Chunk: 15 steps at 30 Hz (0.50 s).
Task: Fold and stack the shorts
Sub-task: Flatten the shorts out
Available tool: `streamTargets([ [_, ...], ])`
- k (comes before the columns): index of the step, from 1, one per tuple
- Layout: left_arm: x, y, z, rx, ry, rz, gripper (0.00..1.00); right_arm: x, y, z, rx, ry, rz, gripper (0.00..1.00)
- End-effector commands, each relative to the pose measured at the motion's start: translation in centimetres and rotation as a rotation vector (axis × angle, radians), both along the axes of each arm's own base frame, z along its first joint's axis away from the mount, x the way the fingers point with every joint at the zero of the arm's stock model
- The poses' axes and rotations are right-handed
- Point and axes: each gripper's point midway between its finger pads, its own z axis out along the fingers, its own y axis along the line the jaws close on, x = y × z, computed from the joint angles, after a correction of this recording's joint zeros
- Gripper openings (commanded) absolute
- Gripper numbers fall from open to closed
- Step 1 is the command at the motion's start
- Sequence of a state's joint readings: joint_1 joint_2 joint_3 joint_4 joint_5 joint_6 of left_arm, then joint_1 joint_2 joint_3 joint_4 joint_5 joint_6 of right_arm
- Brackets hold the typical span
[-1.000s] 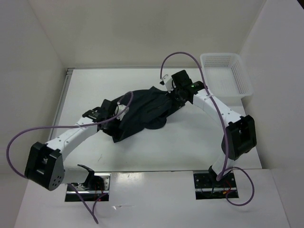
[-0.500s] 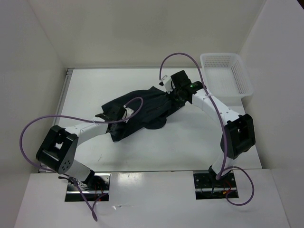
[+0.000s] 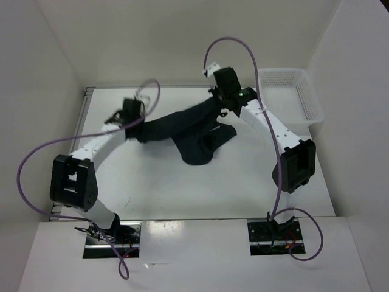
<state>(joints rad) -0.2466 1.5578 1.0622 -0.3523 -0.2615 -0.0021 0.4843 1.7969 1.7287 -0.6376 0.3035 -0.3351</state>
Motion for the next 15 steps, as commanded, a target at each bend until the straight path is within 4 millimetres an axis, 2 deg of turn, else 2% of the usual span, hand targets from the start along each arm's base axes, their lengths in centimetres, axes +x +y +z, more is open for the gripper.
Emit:
streamTargets([
  [1, 9.2, 6.0, 16.0, -0.001, -0.432, 0.219, 0.0, 4.7, -3.2, 13.6, 0.087, -0.451, -0.311, 0.0],
  [2, 10.2, 6.5, 21.4, -0.022, -0.539, 0.235, 0.0, 4.8, -4.0, 18.1, 0.159, -0.537, -0.337, 0.0],
  [4, 10.0, 6.4, 23.0, -0.03, -0.549, 0.227, 0.0, 4.3, -4.4, 21.2, 0.206, -0.6, -0.36, 0.0],
  [5, 9.3, 6.4, 23.9, -0.033, -0.564, 0.228, 0.0, 4.3, -4.4, 21.2, 0.206, -0.601, -0.36, 0.0],
  [6, 8.6, 6.0, 23.3, -0.029, -0.534, 0.217, 0.0, 3.8, -4.7, 22.0, 0.207, -0.614, -0.358, 0.0],
  [7, 7.9, 5.5, 22.7, -0.028, -0.511, 0.203, 0.0, 3.7, -4.4, 21.1, 0.192, -0.587, -0.329, 0.0],
  [8, 6.9, 5.2, 22.7, -0.029, -0.506, 0.194, 0.0, 3.0, -4.8, 21.4, 0.181, -0.588, -0.324, 0.0],
  [9, 6.2, 5.3, 21.7, -0.023, -0.479, 0.193, 0.0, 2.7, -4.6, 20.6, 0.159, -0.563, -0.291, 0.0],
  [10, 5.3, 5.0, 19.2, -0.007, -0.425, 0.185, 0.0, 2.5, -3.8, 18.2, 0.116, -0.496, -0.217, 0.0],
  [11, 4.2, 4.7, 19.1, -0.008, -0.417, 0.174, 0.0, 1.6, -3.9, 17.8, 0.105, -0.473, -0.187, 0.0],
  [12, 3.5, 4.8, 18.4, -0.003, -0.396, 0.173, 0.0, 1.0, -3.5, 16.4, 0.079, -0.426, -0.135, 0.0],
  [13, 2.9, 4.9, 17.8, 0.002, -0.378, 0.172, 0.0, 0.5, -3.2, 13.3, 0.035, -0.348, -0.083, 0.0],
  [14, 2.1, 5.0, 17.7, 0.003, -0.372, 0.172, 0.0, 0.0, -3.5, 12.0, 0.019, -0.321, -0.08, 0.0],
  [15, 1.4, 5.1, 16.3, 0.011, -0.343, 0.171, 0.0, -1.2, -3.6, 11.0, -0.01, -0.281, -0.037, 0.0],
])
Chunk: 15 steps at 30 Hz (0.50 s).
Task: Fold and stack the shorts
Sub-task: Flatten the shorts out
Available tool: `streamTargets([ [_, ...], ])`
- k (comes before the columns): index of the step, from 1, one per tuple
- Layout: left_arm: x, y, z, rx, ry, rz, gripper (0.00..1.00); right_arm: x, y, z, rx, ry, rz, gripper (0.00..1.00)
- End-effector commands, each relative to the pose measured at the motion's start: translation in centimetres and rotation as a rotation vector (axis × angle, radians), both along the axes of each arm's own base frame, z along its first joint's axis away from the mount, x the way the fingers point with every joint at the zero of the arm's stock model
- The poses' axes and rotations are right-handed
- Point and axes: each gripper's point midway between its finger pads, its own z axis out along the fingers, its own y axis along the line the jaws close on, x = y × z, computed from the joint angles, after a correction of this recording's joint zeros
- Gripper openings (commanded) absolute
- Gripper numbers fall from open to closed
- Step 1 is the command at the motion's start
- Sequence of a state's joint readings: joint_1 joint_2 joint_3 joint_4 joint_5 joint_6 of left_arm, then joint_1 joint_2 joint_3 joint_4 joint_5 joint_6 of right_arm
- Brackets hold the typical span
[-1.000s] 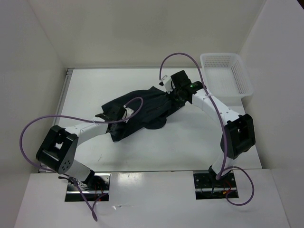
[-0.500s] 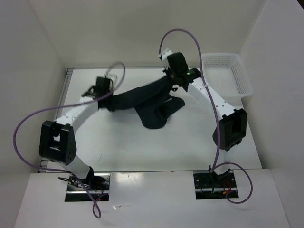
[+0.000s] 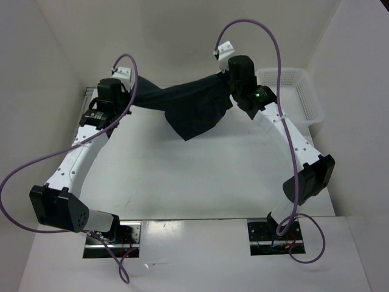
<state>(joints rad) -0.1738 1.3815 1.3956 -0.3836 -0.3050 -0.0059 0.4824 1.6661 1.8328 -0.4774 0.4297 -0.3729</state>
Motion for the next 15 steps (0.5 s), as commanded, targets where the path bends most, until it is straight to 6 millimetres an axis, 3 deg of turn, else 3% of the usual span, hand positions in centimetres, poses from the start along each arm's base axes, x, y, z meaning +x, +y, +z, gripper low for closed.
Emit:
streamTargets([
  [1, -3.2, 2.4, -4.3, 0.065, 0.147, 0.075, 0.0, -3.2, -1.5, -6.4, -0.158, 0.193, 0.094, 0.0],
  [3, -4.4, 2.6, -5.2, 0.069, 0.169, 0.074, 0.0, -5.7, -0.3, -9.2, -0.203, 0.29, 0.237, 0.0],
  [4, -4.8, 2.6, -6.5, 0.075, 0.201, 0.074, 0.0, -6.7, -0.9, -11.9, -0.229, 0.357, 0.24, 0.0],
  [5, -4.9, 2.7, -6.2, 0.074, 0.192, 0.074, 0.0, -7.0, -0.8, -12.9, -0.231, 0.381, 0.252, 0.0],
  [7, -4.3, 2.6, -6.5, 0.073, 0.19, 0.074, 0.0, -6.2, -1.1, -12.5, -0.215, 0.339, 0.202, 0.0],
  [8, -3.1, 2.4, -5.8, 0.068, 0.164, 0.075, 0.0, -5.3, -1.1, -11.4, -0.204, 0.298, 0.169, 0.0],
  [9, -2.2, 2.4, -5.1, 0.068, 0.14, 0.083, 0.0, -3.9, -1.6, -8.6, -0.175, 0.217, 0.087, 0.0],
  [10, -1.2, 2.5, -4.1, 0.068, 0.108, 0.096, 0.0, -2.0, -1.3, -7.4, -0.148, 0.156, 0.037, 0.0],
  [11, 1.0, 2.7, -0.8, 0.066, 0.014, 0.134, 0.0, -0.9, -1.5, -5.8, -0.127, 0.105, -0.011, 0.0],
  [12, 2.0, 3.1, 1.0, 0.057, -0.025, 0.147, 0.0, 0.2, -2.4, -1.2, -0.086, -0.007, -0.106, 0.0],
  [13, 3.3, 2.9, 2.2, 0.051, -0.049, 0.148, 0.0, 1.7, -2.2, 0.1, -0.043, -0.062, -0.156, 0.0],
  [14, 4.0, 3.6, 4.6, 0.044, -0.102, 0.172, 0.0, 2.2, -2.5, 2.0, -0.014, -0.116, -0.202, 0.0],
  [15, 5.1, 4.0, 9.5, 0.022, -0.207, 0.186, 0.0, 2.5, -3.3, 5.5, 0.034, -0.2, -0.271, 0.0],
])
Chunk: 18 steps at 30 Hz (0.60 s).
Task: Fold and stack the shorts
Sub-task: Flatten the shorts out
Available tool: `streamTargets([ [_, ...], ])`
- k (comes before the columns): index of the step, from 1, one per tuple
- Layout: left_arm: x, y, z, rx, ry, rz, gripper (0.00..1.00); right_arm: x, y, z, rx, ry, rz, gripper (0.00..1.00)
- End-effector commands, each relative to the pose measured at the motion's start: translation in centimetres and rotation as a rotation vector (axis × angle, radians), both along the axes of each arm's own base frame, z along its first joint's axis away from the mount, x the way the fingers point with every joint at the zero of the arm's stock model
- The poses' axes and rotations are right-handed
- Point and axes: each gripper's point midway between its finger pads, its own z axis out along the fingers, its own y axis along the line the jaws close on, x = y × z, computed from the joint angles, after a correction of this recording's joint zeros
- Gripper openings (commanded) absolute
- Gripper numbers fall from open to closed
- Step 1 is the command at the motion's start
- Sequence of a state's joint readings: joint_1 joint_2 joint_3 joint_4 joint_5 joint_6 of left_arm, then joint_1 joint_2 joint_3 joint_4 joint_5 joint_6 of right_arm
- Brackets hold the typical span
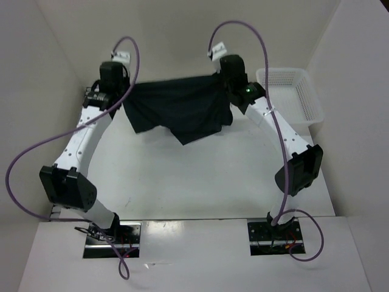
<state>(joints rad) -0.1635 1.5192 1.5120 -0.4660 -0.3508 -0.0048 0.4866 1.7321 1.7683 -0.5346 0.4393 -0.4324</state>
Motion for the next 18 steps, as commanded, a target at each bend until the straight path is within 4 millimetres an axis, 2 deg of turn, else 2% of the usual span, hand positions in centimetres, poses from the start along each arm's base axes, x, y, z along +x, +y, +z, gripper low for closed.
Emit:
streamTargets([
  [1, 3.2, 4.1, 14.0, -0.008, -0.37, 0.159, 0.0, 2.2, -3.7, 14.4, 0.193, -0.444, -0.304, 0.0],
  [2, 3.1, 5.0, 16.0, -0.012, -0.414, 0.179, 0.0, 1.8, -4.2, 17.4, 0.238, -0.515, -0.328, 0.0],
  [3, 3.0, 4.8, 18.1, -0.026, -0.467, 0.166, 0.0, 1.4, -4.7, 19.0, 0.251, -0.55, -0.345, 0.0],
  [4, 2.4, 5.3, 20.8, -0.033, -0.528, 0.177, 0.0, 1.4, -4.9, 19.6, 0.251, -0.565, -0.355, 0.0],
  [5, 2.2, 5.2, 21.1, -0.036, -0.526, 0.166, 0.0, 1.0, -5.1, 21.0, 0.273, -0.593, -0.357, 0.0],
  [7, 1.5, 5.2, 21.5, -0.037, -0.531, 0.166, 0.0, 0.5, -5.1, 21.5, 0.257, -0.592, -0.335, 0.0],
  [8, 1.5, 4.6, 20.0, -0.036, -0.491, 0.145, 0.0, 0.6, -4.9, 20.8, 0.245, -0.571, -0.319, 0.0],
  [9, 0.6, 4.2, 20.2, -0.04, -0.5, 0.135, 0.0, 0.4, -5.0, 20.5, 0.225, -0.561, -0.316, 0.0],
  [10, 0.2, 4.4, 19.3, -0.034, -0.481, 0.145, 0.0, -0.1, -5.2, 20.6, 0.226, -0.56, -0.307, 0.0],
  [11, 0.0, 4.5, 18.4, -0.032, -0.465, 0.145, 0.0, 0.1, -4.9, 18.5, 0.18, -0.505, -0.288, 0.0],
  [12, -0.7, 4.1, 15.9, -0.023, -0.405, 0.135, 0.0, 0.0, -4.6, 17.4, 0.154, -0.47, -0.255, 0.0],
  [13, -1.2, 4.2, 14.4, -0.017, -0.369, 0.134, 0.0, -0.1, -4.2, 16.2, 0.125, -0.431, -0.217, 0.0],
  [14, -1.8, 4.1, 12.8, -0.014, -0.329, 0.125, 0.0, -0.5, -3.5, 13.8, 0.073, -0.361, -0.134, 0.0],
  [15, -3.2, 3.8, 9.2, -0.003, -0.256, 0.114, 0.0, -1.0, -3.3, 11.6, 0.022, -0.293, -0.092, 0.0],
  [16, -4.2, 3.3, 7.1, 0.003, -0.209, 0.098, 0.0, -1.4, -3.4, 10.0, -0.019, -0.255, -0.065, 0.0],
  [17, -5.3, 3.4, 5.0, 0.012, -0.161, 0.097, 0.0, -2.6, -3.3, 6.0, -0.117, -0.152, 0.022, 0.0],
  [18, -7.6, 2.8, 3.8, 0.009, -0.13, 0.064, 0.0, -4.0, -3.5, 3.0, -0.182, -0.052, 0.078, 0.0],
])
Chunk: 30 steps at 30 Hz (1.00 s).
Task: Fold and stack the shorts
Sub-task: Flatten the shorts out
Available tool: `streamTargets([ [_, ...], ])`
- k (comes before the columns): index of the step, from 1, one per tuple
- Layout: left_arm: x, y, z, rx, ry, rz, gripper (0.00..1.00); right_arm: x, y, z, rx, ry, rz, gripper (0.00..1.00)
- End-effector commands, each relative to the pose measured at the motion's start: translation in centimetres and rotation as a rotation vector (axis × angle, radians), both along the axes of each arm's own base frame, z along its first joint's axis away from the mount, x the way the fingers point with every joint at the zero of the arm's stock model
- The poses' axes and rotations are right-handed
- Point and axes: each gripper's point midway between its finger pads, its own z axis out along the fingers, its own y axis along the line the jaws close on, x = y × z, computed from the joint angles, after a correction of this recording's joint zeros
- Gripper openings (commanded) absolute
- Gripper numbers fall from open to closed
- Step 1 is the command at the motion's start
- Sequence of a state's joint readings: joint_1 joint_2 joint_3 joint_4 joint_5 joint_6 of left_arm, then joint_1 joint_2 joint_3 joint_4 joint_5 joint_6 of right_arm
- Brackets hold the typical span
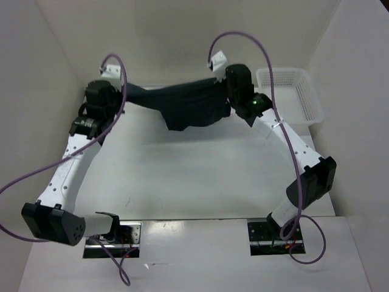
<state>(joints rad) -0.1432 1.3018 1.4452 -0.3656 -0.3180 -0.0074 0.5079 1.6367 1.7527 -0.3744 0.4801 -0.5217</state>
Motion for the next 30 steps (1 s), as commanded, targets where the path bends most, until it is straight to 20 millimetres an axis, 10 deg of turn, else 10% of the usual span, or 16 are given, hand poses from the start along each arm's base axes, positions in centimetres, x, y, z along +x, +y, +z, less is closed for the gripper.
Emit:
streamTargets([
  [1, -6.2, 1.0, -9.2, 0.07, 0.239, 0.027, 0.0, -5.4, -3.2, -9.4, -0.291, 0.294, 0.111, 0.0],
  [6, -15.9, -0.9, -20.0, 0.108, 0.533, -0.135, 0.0, -15.7, -3.6, -22.9, -0.56, 0.664, 0.373, 0.0],
  [12, -21.5, -1.2, -26.4, 0.195, 0.727, -0.22, 0.0, -20.5, -2.5, -26.7, -0.559, 0.831, 0.523, 0.0],
  [21, -26.0, -2.0, -27.0, 0.146, 0.82, -0.332, 0.08, -27.7, -0.8, -28.8, -0.61, 1.062, 0.801, 0.11],
  [23, -27.5, -2.3, -26.3, 0.116, 0.839, -0.371, 0.16, -29.7, -1.8, -29.7, -0.651, 1.141, 0.862, 0.25],
  [27, -28.5, -3.9, -25.0, 0.041, 0.808, -0.458, 0.53, -30.0, -1.5, -29.4, -0.665, 1.142, 0.893, 0.9],
  [30, -27.0, -5.6, -22.6, -0.007, 0.726, -0.515, 0.81, -27.5, 1.1, -25.6, -0.558, 1.002, 0.825, 0.97],
])
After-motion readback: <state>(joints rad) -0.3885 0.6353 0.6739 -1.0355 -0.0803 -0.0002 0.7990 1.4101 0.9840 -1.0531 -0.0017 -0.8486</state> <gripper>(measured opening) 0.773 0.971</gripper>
